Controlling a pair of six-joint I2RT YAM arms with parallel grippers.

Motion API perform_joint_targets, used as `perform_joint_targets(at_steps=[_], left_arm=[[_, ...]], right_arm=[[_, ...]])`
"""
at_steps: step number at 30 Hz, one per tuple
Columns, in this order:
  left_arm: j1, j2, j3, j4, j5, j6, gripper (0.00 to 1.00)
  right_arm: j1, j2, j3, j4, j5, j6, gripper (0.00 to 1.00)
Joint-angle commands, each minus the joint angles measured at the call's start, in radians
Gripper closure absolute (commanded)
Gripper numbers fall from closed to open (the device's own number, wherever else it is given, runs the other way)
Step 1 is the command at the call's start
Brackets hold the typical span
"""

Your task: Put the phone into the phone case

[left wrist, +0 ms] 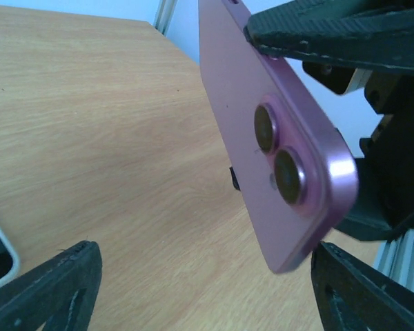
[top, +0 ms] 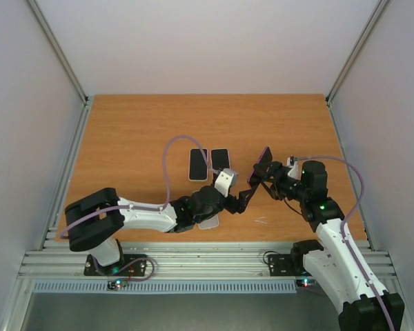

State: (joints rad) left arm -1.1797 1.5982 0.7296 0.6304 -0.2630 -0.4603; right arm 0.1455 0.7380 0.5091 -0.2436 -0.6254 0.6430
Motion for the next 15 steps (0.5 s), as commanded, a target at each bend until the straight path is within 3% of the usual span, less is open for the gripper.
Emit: perform_joint_targets(at_steps=[1, 7, 15], left_arm=[[-0.008, 0.058, 0.06, 0.177, -0.001, 0.026, 0.18], [-0.008, 0.095, 0.067, 0.218, -0.02, 0.035, 0.36], [-0.008, 0.13, 0.07, 0.242, -0.022, 0.01, 0.75]], right_arm=[[0.008, -0.038, 0.002, 0.012, -0.036, 0.024, 0.41], [0.013, -0.051, 0.001, 0.015, -0.042, 0.033, 0.41], [0.037, -0.052, -0.02, 0.043, -0.039, 0.047, 0.41]])
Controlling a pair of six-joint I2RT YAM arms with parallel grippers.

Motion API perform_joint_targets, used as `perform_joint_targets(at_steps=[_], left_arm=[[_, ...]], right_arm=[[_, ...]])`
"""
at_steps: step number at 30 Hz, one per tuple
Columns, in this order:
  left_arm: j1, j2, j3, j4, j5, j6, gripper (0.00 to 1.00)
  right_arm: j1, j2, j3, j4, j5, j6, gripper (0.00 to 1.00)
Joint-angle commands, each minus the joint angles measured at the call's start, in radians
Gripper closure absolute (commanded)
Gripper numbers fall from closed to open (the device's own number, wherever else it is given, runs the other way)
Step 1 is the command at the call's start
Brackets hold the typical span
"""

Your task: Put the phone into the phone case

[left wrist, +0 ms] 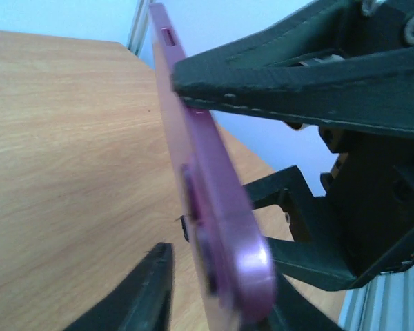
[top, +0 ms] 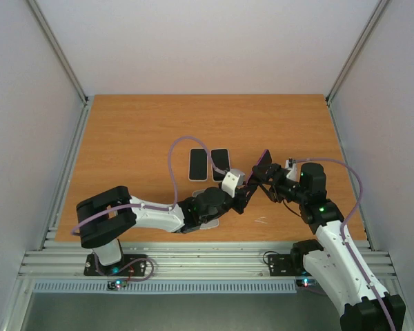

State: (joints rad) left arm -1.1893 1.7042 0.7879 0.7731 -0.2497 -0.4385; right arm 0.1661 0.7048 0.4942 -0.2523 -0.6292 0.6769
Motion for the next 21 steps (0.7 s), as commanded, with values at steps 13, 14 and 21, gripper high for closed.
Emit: perform_joint_targets(at_steps=[13, 14, 21], left_arm=[[0.006, -0.141, -0.09, -0.049, -0.09, 0.002, 1.0], [0.008, -0.164, -0.092, -0.092, -0.094, 0.01, 1.0], [0.032, -0.369, -0.089, -0.464, -0.089, 0.08, 1.0]], right_arm=[[0.016, -0.025, 0.088, -0.123, 0.014, -0.165, 0.14], [0.016, -0.024, 0.108, -0.153, 0.024, -0.199, 0.12], [0.016, 0.012, 0.261, -0.346, 0.064, -0.562, 0.03]])
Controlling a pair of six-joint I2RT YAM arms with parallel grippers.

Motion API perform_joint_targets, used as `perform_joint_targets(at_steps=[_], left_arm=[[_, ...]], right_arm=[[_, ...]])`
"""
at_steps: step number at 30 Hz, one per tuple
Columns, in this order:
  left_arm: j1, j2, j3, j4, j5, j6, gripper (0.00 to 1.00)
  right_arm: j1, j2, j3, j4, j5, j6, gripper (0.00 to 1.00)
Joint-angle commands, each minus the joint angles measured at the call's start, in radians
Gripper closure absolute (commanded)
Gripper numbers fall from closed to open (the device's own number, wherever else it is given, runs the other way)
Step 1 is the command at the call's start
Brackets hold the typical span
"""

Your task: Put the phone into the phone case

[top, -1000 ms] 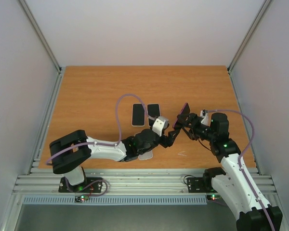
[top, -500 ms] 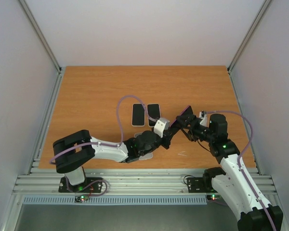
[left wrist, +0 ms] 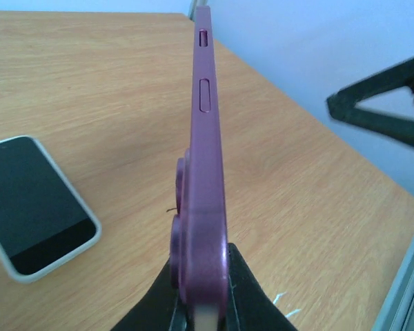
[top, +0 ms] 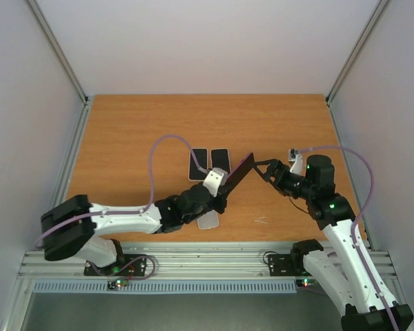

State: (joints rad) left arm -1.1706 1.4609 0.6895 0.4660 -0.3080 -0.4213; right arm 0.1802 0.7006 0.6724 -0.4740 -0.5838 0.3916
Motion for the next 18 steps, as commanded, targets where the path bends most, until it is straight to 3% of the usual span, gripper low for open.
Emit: perform_joint_targets(at_steps=[1, 8, 13, 18], left_arm=[[0.016, -0.159, 0.012, -0.209, -0.017, 0.087, 1.0], [0.045, -0.348, 0.086, -0.638, 0.052, 0.191, 1.0], [0.082, -0.422, 0.182, -0.908, 0.127, 0.221, 1.0], [0.112, -0.428, 0.312, -1.186, 0.205, 0.279, 1.0]], right_arm=[[0.002, 0.027, 0.098, -0.135, 0.012, -0.323, 0.03], [0.002, 0.116, 0.16, -0.139, -0.093, -0.568, 0.02], [0.016, 0.172, 0.127, 0.0, -0.269, -0.561, 0.02], [0.124, 0.156, 0.093, 0.085, -0.239, -0.612, 0.01]])
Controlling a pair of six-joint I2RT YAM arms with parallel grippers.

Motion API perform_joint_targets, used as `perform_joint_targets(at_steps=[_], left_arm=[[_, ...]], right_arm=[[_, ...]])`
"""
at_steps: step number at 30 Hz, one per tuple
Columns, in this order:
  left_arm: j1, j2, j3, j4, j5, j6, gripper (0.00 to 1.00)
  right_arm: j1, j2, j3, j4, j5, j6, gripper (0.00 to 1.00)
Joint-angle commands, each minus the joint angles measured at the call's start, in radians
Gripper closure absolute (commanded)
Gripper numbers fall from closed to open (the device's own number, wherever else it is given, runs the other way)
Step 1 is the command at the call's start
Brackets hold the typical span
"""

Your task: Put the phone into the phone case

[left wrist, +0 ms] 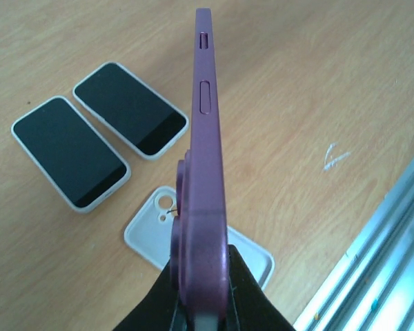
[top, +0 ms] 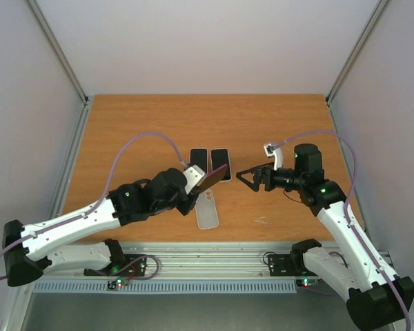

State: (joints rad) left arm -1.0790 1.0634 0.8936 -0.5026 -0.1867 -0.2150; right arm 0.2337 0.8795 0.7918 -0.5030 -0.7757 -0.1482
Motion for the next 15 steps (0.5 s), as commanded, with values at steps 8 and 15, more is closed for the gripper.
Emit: perform_joint_targets(at_steps=[8, 15], left_arm=[[0.089, -0.047, 0.185, -0.301, 0.322, 0.253, 0.99], [0.189, 0.024, 0.224, -0.341, 0.614, 0.324, 1.0]], right_arm=[[0.209, -0.026, -0.061, 0.182, -0.005, -0.155, 0.04], [0.319, -0.052, -0.085, 0.191, 0.004, -0.255, 0.07]])
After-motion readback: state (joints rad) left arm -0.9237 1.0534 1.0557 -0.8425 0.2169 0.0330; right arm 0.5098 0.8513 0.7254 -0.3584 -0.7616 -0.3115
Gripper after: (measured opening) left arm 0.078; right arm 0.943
